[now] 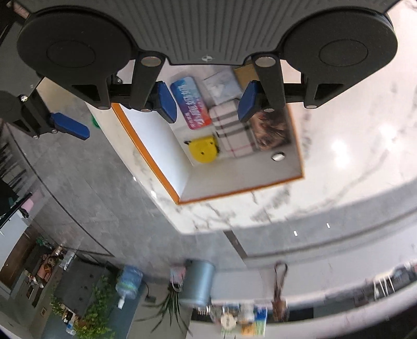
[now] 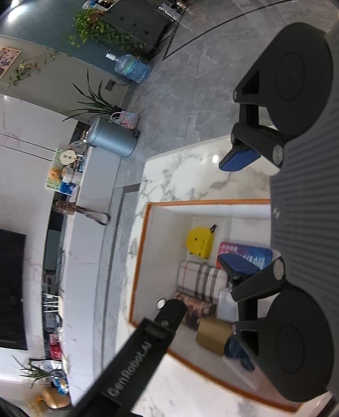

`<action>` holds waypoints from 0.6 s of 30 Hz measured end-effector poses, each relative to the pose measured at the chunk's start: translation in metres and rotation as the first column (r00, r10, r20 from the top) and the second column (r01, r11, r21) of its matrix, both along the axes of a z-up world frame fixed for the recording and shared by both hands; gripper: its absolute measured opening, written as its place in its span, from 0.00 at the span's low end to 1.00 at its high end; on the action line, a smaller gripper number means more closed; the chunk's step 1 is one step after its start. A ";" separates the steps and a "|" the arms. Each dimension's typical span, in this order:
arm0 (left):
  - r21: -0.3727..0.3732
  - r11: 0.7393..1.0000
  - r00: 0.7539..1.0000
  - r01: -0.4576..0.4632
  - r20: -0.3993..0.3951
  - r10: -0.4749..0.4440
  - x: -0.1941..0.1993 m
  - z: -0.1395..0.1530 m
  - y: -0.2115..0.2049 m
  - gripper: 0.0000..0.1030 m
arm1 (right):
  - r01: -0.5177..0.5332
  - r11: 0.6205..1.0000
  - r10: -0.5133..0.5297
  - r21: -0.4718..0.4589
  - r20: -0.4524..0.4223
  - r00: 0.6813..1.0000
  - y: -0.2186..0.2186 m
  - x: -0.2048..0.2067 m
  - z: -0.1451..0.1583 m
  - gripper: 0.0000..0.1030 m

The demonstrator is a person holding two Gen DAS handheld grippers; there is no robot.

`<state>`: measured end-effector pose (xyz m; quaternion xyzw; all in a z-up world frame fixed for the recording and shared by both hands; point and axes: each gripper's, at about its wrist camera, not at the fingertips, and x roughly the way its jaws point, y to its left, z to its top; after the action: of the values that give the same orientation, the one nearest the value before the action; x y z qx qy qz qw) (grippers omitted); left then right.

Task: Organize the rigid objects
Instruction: 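Open the left tool to release the tin into the box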

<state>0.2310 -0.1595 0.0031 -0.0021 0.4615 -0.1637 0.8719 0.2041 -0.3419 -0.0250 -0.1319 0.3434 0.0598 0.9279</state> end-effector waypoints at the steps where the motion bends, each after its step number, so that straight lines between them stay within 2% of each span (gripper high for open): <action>1: 0.003 1.000 1.000 0.002 0.021 -0.002 -0.006 0.004 0.004 0.62 | -0.001 1.000 0.001 0.009 0.010 1.000 0.001 -0.004 0.004 0.68; 5: 0.025 1.000 0.991 0.008 0.135 -0.011 -0.034 0.021 0.011 0.62 | 0.012 0.998 -0.015 0.055 0.055 0.998 0.002 -0.025 0.021 0.70; 8: 0.041 0.999 0.974 0.002 0.225 -0.011 -0.057 0.030 0.015 0.62 | 0.024 0.994 -0.033 0.109 0.079 0.996 -0.001 -0.042 0.032 0.72; 11: 0.045 0.999 0.948 -0.017 0.318 0.002 -0.080 0.034 0.020 0.63 | 0.046 0.984 -0.064 0.174 0.095 0.993 -0.004 -0.059 0.040 0.73; 14: 0.084 0.995 0.917 -0.045 0.399 0.007 -0.102 0.030 0.021 0.62 | 0.088 0.961 -0.120 0.260 0.108 0.987 -0.009 -0.074 0.042 0.73; 18: 0.133 0.985 0.889 -0.110 0.457 0.037 -0.124 0.021 0.025 0.63 | 0.140 0.937 -0.182 0.320 0.104 0.978 -0.006 -0.092 0.036 0.74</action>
<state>0.1069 -0.1349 0.0242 0.0863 0.2568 -0.0901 0.9584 0.1117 -0.3481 0.0109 0.0406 0.2773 0.0280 0.9595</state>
